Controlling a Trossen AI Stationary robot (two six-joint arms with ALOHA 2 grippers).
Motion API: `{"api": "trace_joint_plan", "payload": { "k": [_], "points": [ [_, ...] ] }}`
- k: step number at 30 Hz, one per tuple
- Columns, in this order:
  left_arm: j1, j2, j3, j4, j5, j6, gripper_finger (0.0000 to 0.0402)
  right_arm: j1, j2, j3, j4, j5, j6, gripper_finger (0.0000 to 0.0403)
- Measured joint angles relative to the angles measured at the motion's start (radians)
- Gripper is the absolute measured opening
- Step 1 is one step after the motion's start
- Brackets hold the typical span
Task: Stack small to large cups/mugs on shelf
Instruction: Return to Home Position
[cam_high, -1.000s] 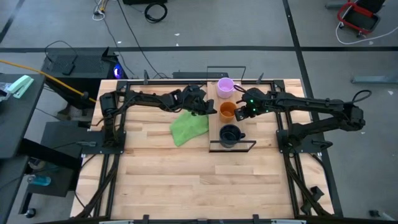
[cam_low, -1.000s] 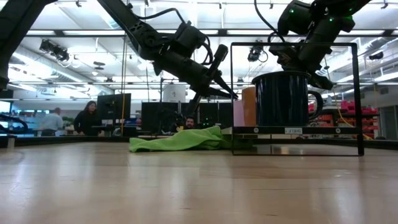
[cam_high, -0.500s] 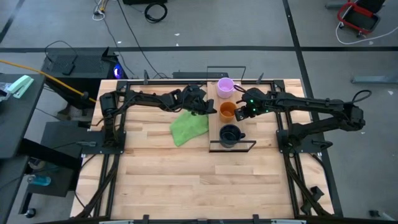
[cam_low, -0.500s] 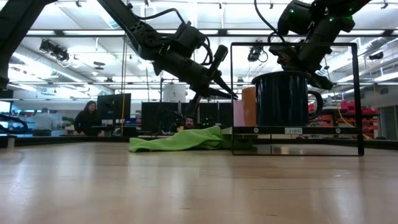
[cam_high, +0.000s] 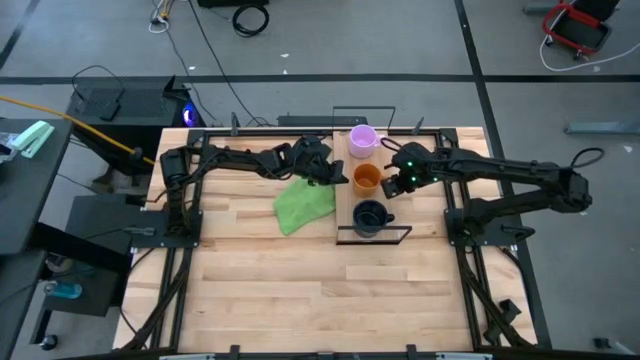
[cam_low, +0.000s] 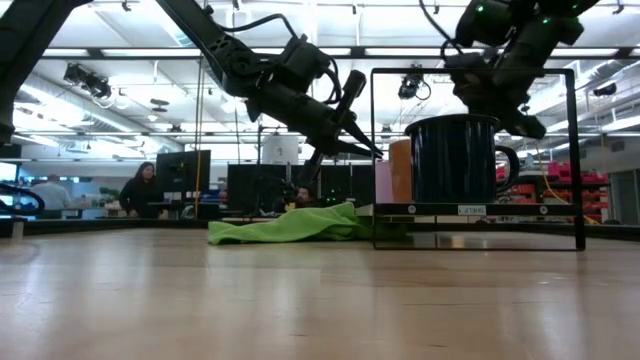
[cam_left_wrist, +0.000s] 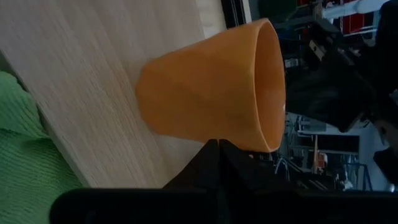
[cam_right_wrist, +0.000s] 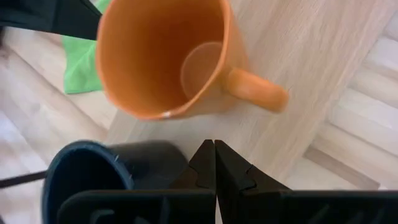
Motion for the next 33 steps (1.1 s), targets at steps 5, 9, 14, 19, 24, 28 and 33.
{"api": "trace_joint_plan", "payload": {
  "k": [5, 9, 14, 19, 24, 28, 33],
  "points": [
    [0.000, 0.000, 0.000, -0.003, 0.011, 0.000, 0.0027, 0.004, -0.066, 0.000, -0.045, 0.000, 0.000, 0.0003],
    [0.011, -0.008, -0.001, -0.010, 0.022, -0.001, 0.0022, 0.004, -0.120, 0.000, -0.064, 0.000, 0.000, 0.0010],
    [0.035, -0.059, -0.001, -0.039, 0.024, 0.000, 0.0015, 0.004, -0.181, 0.000, -0.081, 0.000, 0.000, 0.0010],
    [0.066, -0.157, -0.001, -0.112, 0.001, 0.051, 0.0016, 0.004, -0.239, 0.000, -0.082, 0.000, 0.000, 0.0009],
    [0.094, -0.280, -0.001, -0.249, -0.067, 0.125, 0.0024, 0.004, -0.295, 0.000, -0.082, 0.000, 0.001, 0.0011],
    [0.108, -0.375, -0.001, -0.343, -0.109, 0.174, 0.0022, 0.003, -0.343, 0.000, -0.082, 0.000, 0.052, 0.0012],
    [0.108, -0.491, -0.001, -0.423, -0.163, 0.226, 0.0015, 0.004, -0.410, 0.000, -0.073, 0.000, 0.087, 0.0012]
  ]
}}
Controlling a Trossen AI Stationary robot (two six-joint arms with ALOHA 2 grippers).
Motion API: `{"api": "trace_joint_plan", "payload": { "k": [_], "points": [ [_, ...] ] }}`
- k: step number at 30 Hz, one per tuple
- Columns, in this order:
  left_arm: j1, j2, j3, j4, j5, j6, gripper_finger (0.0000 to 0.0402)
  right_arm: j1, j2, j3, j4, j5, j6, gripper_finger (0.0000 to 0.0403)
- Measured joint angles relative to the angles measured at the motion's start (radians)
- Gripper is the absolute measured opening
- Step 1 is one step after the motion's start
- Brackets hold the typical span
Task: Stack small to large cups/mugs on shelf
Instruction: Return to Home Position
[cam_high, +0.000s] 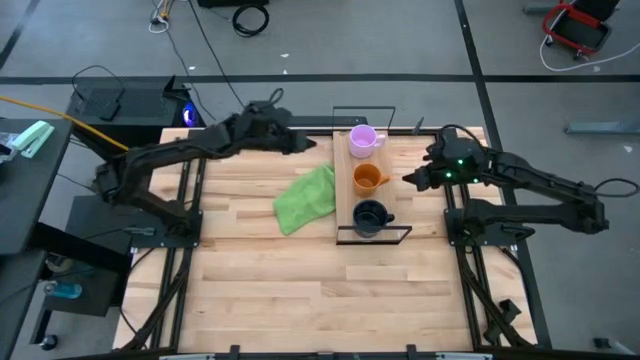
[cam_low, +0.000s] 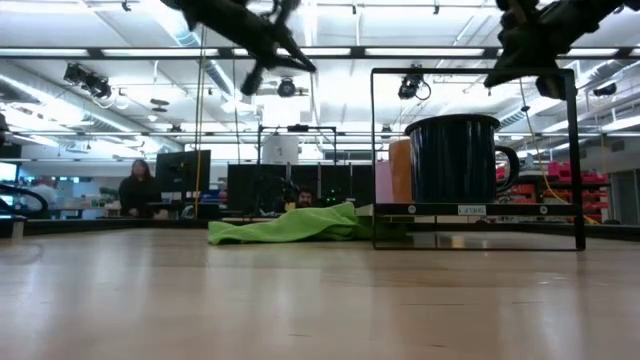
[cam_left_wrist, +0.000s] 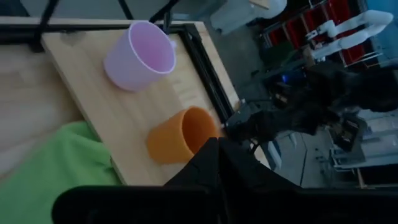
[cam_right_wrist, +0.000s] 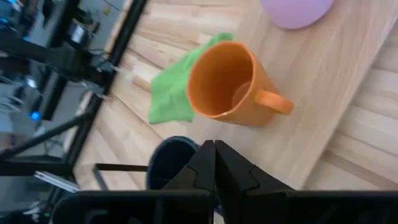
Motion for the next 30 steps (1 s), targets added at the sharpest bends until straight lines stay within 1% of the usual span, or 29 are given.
{"api": "trace_joint_plan", "payload": {
  "k": [5, 8, 12, 15, 19, 21, 25, 27, 30],
  "points": [
    [0.000, -0.114, 0.000, -0.107, -0.069, 0.043, 0.0017, 0.001, -0.054, 0.043, -0.002, -0.004, 0.009, 0.0012],
    [-0.003, -0.182, 0.000, -0.180, -0.123, 0.059, 0.0022, 0.001, -0.078, 0.100, -0.004, -0.004, -0.025, 0.0012],
    [-0.033, -0.267, 0.000, -0.280, -0.235, 0.075, 0.0024, 0.001, -0.094, 0.196, -0.016, -0.004, -0.105, 0.0012],
    [-0.064, -0.317, 0.000, -0.324, -0.314, 0.089, 0.0020, 0.001, -0.097, 0.273, -0.025, -0.004, -0.151, 0.0011],
    [-0.102, -0.364, 0.000, -0.330, -0.330, 0.093, 0.0015, 0.001, -0.096, 0.348, -0.029, -0.004, -0.176, 0.0014],
    [-0.123, -0.386, 0.000, -0.327, -0.330, 0.122, 0.0014, 0.001, -0.096, 0.373, -0.033, -0.006, -0.167, 0.0014],
    [-0.174, -0.429, 0.000, -0.327, -0.335, 0.181, 0.0020, 0.001, -0.098, 0.394, -0.047, -0.060, -0.167, 0.0012],
    [-0.201, -0.455, 0.000, -0.326, -0.357, 0.208, 0.0024, 0.001, -0.102, 0.394, -0.051, -0.078, -0.157, 0.0012],
    [-0.248, -0.498, 0.000, -0.326, -0.437, 0.235, 0.0028, 0.001, -0.115, 0.394, -0.050, -0.078, -0.143, 0.0012]
  ]
}}
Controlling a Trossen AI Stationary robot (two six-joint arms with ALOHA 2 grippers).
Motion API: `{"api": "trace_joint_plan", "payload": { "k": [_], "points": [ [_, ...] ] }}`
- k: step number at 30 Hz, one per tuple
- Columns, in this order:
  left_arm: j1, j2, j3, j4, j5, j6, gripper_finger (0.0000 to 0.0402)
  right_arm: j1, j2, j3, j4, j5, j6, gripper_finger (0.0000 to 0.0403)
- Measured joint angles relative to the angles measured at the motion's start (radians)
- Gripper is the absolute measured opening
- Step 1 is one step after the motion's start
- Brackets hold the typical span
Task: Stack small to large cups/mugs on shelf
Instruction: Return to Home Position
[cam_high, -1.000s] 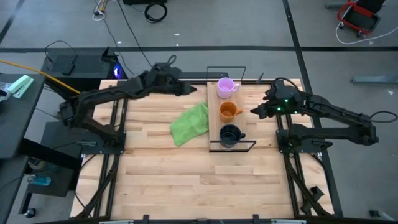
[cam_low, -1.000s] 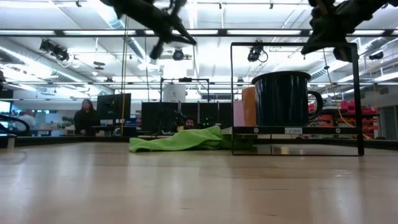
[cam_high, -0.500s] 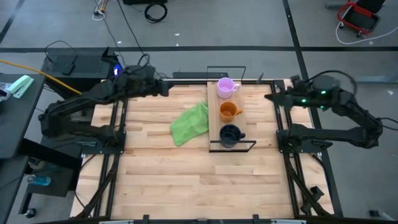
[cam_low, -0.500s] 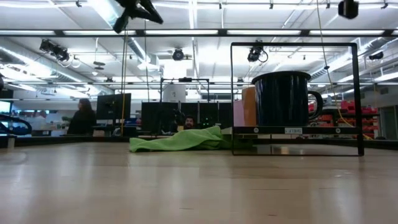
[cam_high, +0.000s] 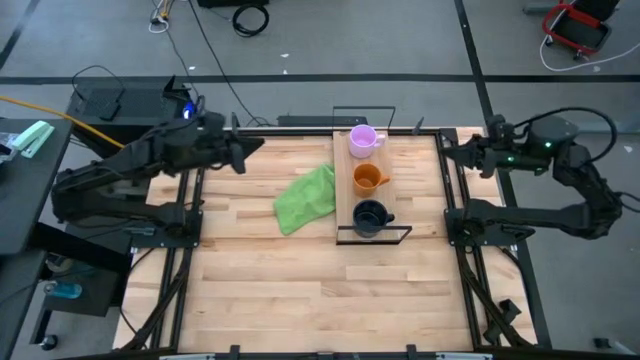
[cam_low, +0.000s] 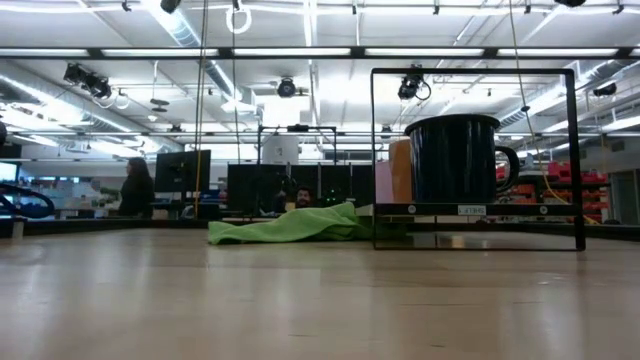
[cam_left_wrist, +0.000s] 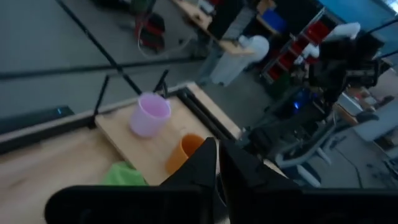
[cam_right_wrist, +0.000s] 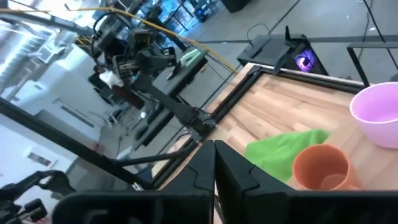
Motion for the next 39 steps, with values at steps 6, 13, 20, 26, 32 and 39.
{"api": "trace_joint_plan", "payload": {
  "k": [6, 13, 20, 26, 32, 39],
  "points": [
    [-0.109, -0.077, 0.000, 0.002, -0.100, 0.087, 0.0026, 0.000, -0.072, -0.015, 0.050, 0.017, 0.003, 0.0012],
    [-0.271, -0.142, 0.000, 0.007, -0.246, 0.207, 0.0018, 0.000, -0.225, -0.204, 0.377, -0.012, 0.029, 0.0012],
    [-0.387, -0.181, 0.000, -0.050, -0.503, 0.219, 0.0024, 0.000, -0.277, -0.387, 0.720, -0.097, 0.079, 0.0012],
    [-0.467, -0.188, 0.000, -0.215, -0.668, 0.093, 0.0018, 0.000, -0.284, -0.441, 0.727, -0.102, 0.078, 0.0012],
    [-0.576, -0.184, -0.029, -0.260, -0.775, -0.023, 0.0020, 0.000, -0.363, -0.553, 0.747, -0.067, 0.103, 0.0012],
    [-0.739, -0.288, -0.186, -0.261, -1.023, -0.159, 0.0030, 0.000, -0.462, -0.597, 0.876, -0.052, 0.098, 0.0012]
  ]
}}
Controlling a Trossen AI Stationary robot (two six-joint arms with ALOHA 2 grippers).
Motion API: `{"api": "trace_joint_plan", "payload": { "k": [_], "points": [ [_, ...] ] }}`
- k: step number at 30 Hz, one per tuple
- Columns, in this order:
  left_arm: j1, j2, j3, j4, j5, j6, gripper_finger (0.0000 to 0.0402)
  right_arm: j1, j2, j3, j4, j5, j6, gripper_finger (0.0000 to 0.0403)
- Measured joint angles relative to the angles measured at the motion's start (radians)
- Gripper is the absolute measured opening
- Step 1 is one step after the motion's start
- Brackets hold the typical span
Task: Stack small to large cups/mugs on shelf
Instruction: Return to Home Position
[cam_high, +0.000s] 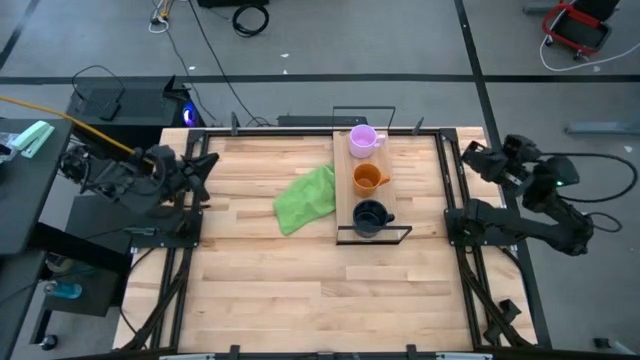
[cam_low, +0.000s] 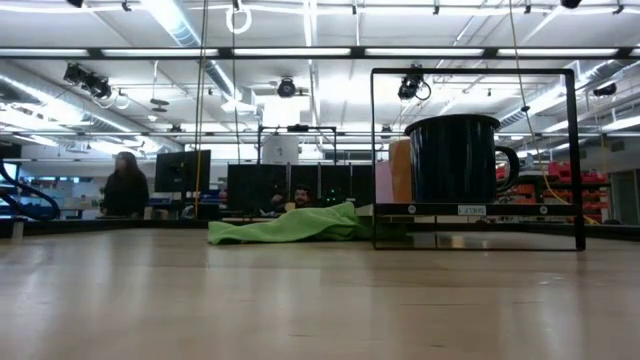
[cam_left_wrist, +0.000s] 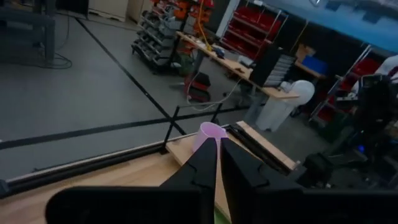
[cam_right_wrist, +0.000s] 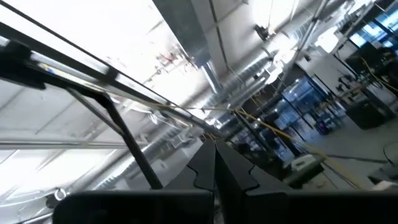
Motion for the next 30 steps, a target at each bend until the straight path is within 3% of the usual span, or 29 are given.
{"api": "trace_joint_plan", "payload": {
  "k": [5, 10, 12, 18, 21, 23, 26, 30],
  "points": [
    [-0.077, -0.094, -0.086, 0.002, -0.071, -0.053, 0.0024, 0.000, -0.060, 0.001, -0.036, 0.006, -0.014, 0.0012],
    [-0.131, -0.153, -0.142, 0.062, -0.068, -0.026, 0.0019, 0.000, -0.069, 0.001, -0.100, 0.031, -0.018, 0.0012],
    [-0.143, -0.155, -0.140, 0.129, -0.023, 0.036, 0.0020, 0.000, -0.058, 0.002, -0.096, 0.036, -0.023, 0.0012],
    [-0.150, -0.125, -0.134, 0.555, 0.221, 0.490, 0.0029, 0.000, -0.036, 0.002, -0.096, 0.037, -0.022, 0.0012],
    [-0.150, -0.126, -0.133, 0.661, 0.385, 0.677, 0.0031, 0.000, -0.033, 0.002, -0.092, 0.037, -0.023, 0.0012],
    [-0.150, -0.129, -0.133, 0.670, 0.451, 0.732, 0.0032, 0.000, -0.032, 0.002, -0.079, 0.037, -0.023, 0.0012],
    [-0.149, -0.121, -0.133, 0.716, 0.577, 0.696, 0.0029, 0.000, -0.032, 0.002, -0.071, 0.037, -0.023, 0.0012],
    [-0.150, -0.098, -0.133, 0.731, 0.904, 0.832, 0.0023, 0.000, -0.032, 0.002, -0.072, 0.037, -0.017, 0.0012]
  ]
}}
